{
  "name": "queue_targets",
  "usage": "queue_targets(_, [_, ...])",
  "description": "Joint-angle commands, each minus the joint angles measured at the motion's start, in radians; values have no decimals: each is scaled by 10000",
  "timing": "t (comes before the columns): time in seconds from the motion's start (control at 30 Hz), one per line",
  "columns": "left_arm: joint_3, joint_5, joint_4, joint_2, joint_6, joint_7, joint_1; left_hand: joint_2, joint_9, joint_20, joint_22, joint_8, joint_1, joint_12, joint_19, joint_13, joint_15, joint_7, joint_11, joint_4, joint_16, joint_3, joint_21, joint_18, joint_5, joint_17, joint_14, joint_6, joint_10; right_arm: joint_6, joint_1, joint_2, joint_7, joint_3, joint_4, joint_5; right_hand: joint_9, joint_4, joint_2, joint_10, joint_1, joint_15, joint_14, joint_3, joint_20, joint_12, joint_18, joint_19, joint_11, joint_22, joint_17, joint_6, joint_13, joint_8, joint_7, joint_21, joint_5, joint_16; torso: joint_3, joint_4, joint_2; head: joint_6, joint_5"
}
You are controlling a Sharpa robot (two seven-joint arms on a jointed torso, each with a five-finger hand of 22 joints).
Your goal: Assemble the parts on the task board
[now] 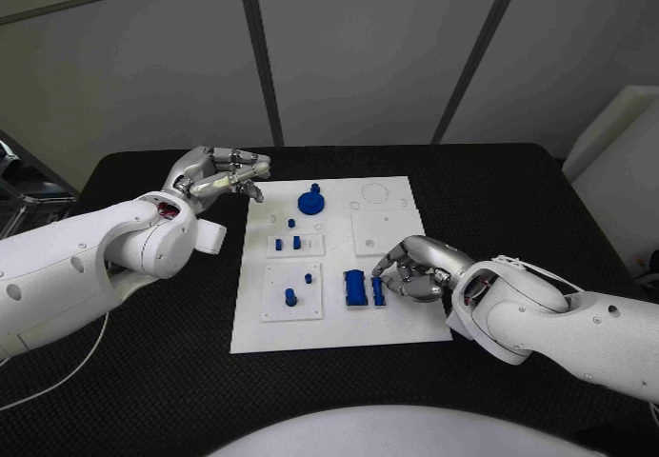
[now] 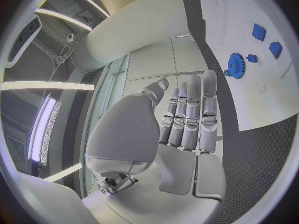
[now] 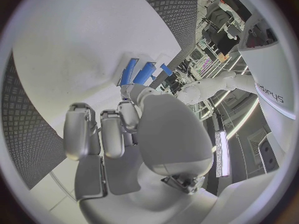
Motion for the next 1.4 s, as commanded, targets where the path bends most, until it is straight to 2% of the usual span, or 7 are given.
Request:
queue_targets(0.03, [6, 13, -2, 6, 92, 42, 12, 74, 7, 72, -9, -36, 36, -54, -23, -12, -23, 8, 20, -10, -19, 12, -51, 111, 23, -15, -59, -52, -67, 513, 6, 16, -105, -2, -2, -107, 16, -10, -18, 31, -133, -30, 694, 68, -32, 46, -116, 19, -81, 50, 859, 139, 9, 61, -9, 37, 35, 23, 9, 3, -9, -10, 4])
queue_targets(0.27, [6, 13, -9, 8, 88, 45, 12, 74, 7, 72, -9, -36, 36, -54, -23, -12, -23, 8, 20, -10, -19, 12, -51, 111, 23, -15, -59, -52, -67, 485, 4, 70, -192, -4, -70, -149, -26, 54, -101, 90, -618, -61, 700, -155, -64, 67, -121, 25, -123, 59, 873, 250, 7, 106, -69, 39, -638, 31, 9, -9, -1, -7, 3])
queue_targets(0.4, [6, 13, -8, 9, 91, 39, 12, 74, 7, 72, -9, -36, 36, -54, -23, -12, -23, 8, 20, -10, -19, 12, -51, 111, 23, -15, -59, -52, -67, -113, 2, 135, -222, -4, -128, -383, -151, 274, -299, 92, -1215, -28, 695, -928, -48, 43, -112, 2, -68, -4, 849, -7, -34, -54, -9, -9, -2530, 13, 2, -2, -3, 7, -2])
queue_targets(0.5, [6, 13, -12, 13, 94, 38, 12, 74, 7, 72, -9, -36, 36, -54, -23, -12, -23, 8, 20, -10, -19, 12, -51, 111, 23, -15, -59, -52, -67, -547, 1, 194, -208, -4, -174, -612, -231, 242, -397, 33, -1246, 17, 693, -1325, -5, 19, -100, -19, -17, -57, 836, -134, -64, -103, 37, -51, -3295, 3, 2, 3, -6, 23, -1])
queue_targets(0.67, [6, 13, -15, 19, 102, 34, 11, 74, 7, 72, -9, -36, 36, -54, -23, -12, -23, 8, 20, -10, -19, 12, -51, 111, 23, -15, -59, -52, -67, -952, 0, 294, -190, -4, -263, -863, -340, 184, -474, -140, -1132, 52, 666, -1767, 28, -144, -71, -77, 27, -185, 729, -397, -231, -152, 79, -148, -4005, -76, -5, 13, 2, 35, 2])
queue_targets(1.0, [6, 13, -21, 23, 124, 14, 11, 74, 7, 72, -9, -36, 36, -54, -23, -12, -23, 8, 20, -10, -19, 12, -51, 111, 23, -15, -59, -52, -67, -980, -1, 372, -164, -4, -421, -1195, -427, -8, -447, -233, -695, 86, 658, -2131, 60, -184, -65, -93, 67, -223, 706, -636, -300, -103, 126, -186, -4161, -99, 2, -1, 2, 20, 23])
queue_targets(1.4, [6, 13, -34, 34, 140, 3, 10, 74, 7, 72, -9, -36, 36, -54, -23, -12, -23, 8, 20, -10, -19, 12, -51, 111, 23, -15, -59, -52, -67, -271, -2, 398, -94, -6, -589, -1554, -410, -141, -434, -216, -437, 59, 655, -2636, 40, -116, -70, -79, 32, -197, 715, -452, -271, 77, 74, -179, -4166, -100, 5, 14, 5, -7, 44])
